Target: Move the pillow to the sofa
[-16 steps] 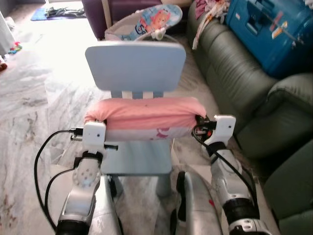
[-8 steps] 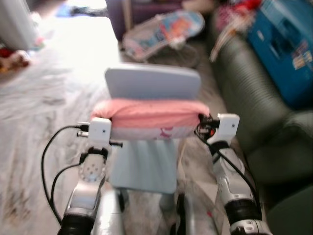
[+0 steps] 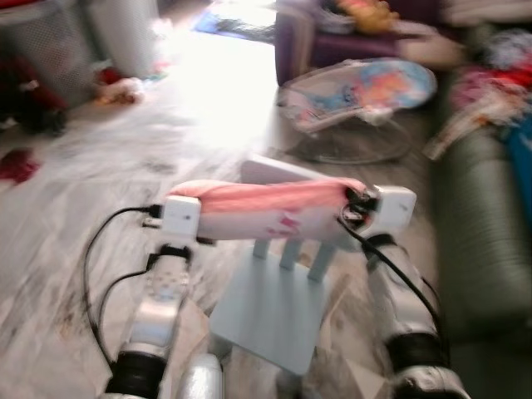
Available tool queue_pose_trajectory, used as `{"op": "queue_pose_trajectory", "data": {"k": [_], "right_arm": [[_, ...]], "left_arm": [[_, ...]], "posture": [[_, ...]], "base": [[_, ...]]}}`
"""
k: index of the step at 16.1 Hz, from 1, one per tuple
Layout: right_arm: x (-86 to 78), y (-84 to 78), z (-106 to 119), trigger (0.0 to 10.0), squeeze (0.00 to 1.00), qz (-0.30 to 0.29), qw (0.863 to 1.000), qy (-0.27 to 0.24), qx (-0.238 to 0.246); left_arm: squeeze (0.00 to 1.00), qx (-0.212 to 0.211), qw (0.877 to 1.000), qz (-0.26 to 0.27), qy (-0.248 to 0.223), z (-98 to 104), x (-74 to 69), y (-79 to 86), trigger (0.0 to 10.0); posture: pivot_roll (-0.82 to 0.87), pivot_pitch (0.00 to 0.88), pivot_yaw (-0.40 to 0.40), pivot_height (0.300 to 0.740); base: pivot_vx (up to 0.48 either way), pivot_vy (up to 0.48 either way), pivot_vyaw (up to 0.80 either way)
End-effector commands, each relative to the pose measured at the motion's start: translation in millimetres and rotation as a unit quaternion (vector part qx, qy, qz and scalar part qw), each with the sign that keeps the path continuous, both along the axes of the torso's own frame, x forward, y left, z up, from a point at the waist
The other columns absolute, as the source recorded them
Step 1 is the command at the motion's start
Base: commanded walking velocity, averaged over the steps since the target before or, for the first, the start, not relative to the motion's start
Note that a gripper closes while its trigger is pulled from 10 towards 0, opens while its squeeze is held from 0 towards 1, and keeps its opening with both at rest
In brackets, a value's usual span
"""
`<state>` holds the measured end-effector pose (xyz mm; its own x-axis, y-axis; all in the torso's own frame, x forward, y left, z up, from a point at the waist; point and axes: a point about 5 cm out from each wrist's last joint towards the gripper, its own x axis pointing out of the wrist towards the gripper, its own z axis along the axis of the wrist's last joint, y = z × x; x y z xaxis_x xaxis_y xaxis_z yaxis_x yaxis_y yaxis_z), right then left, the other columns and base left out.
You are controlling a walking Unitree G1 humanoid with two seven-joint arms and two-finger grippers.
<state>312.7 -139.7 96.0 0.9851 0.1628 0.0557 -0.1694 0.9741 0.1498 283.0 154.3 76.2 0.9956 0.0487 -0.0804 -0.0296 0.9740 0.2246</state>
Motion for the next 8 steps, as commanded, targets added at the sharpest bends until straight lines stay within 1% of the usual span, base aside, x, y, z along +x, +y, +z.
{"op": "queue_pose_trajectory", "data": {"k": [1, 3, 5, 6, 7, 8], "right_arm": [[-3.7, -22.8, 1, 10.0, 0.00, -0.038, 0.999, -0.004, -0.006], [-4.6, -24.0, 0, 10.0, 0.00, -0.041, 0.999, -0.003, -0.006], [-6.6, -23.5, 0, 10.0, 0.00, -0.043, 0.999, -0.003, -0.001], [-9.1, -22.4, -3, 10.0, 0.00, -0.045, 0.999, 0.003, 0.004], [-10.7, -22.4, -3, 10.0, 0.00, -0.046, 0.999, 0.005, 0.005], [-12.5, -22.9, -4, 10.0, 0.00, -0.049, 0.999, 0.006, 0.005]], "left_arm": [[0.00, 0.000, 1.000, -0.013, -0.008, 5, 4.7, -11.9, 10.0], [0.00, -0.017, 1.000, -0.012, 0.016, -1, 5.2, -16.6, 10.0], [0.00, -0.023, 0.999, -0.032, 0.019, -3, 3.2, -20.9, 10.0], [0.00, -0.040, 0.998, -0.038, 0.029, -5, 2.5, -23.1, 10.0], [0.00, -0.041, 0.998, -0.039, 0.030, -4, 2.9, -24.6, 10.0], [0.00, -0.023, 0.999, -0.034, 0.028, -2, 4.4, -26.1, 10.0]], "posture": [[0.01, 0.000, -0.022, 0.740], [0.00, 0.000, -0.019, 0.740], [0.00, 0.000, -0.017, 0.740], [0.00, 0.000, -0.018, 0.740], [0.00, 0.000, -0.021, 0.740], [0.01, 0.000, -0.031, 0.740]], "base": [[0.000, 0.000, 0.00], [0.000, 0.000, 0.00], [0.000, 0.000, 0.00], [0.000, 0.000, 0.00], [0.000, 0.000, 0.00], [0.000, 0.000, 0.00]]}}
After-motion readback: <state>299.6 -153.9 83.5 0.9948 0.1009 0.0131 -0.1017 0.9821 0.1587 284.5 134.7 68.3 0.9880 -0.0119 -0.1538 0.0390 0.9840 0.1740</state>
